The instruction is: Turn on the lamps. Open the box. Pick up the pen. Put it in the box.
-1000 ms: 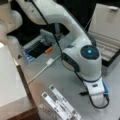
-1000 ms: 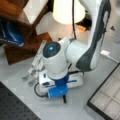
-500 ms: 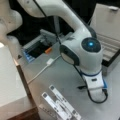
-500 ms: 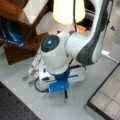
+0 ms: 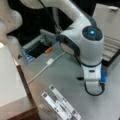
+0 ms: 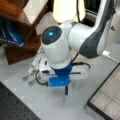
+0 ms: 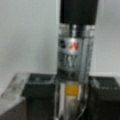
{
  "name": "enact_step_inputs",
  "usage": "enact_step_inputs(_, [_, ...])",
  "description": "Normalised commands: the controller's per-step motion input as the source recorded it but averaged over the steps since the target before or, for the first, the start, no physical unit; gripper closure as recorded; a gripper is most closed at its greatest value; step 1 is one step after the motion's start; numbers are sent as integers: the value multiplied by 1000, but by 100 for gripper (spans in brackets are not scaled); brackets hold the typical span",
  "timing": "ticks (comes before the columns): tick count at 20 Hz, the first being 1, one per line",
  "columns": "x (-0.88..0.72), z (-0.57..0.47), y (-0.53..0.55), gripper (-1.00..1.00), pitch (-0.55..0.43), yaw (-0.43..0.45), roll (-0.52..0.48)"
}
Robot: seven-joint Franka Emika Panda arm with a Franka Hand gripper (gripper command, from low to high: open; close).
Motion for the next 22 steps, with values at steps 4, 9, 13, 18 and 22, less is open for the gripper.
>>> enact_step_inputs(4, [-54,323,166,100,79,-326,-81])
enact_step_inputs(9, [-90,266,126,100,43,-286,-91])
enact_step_inputs(13, [-197,286,158,100,-84,-411,-107])
enact_step_inputs(18, [-324,153,175,100,-101,-420,-132])
enact_step_inputs(22, [-371,3,128,100,-17,-314,-79])
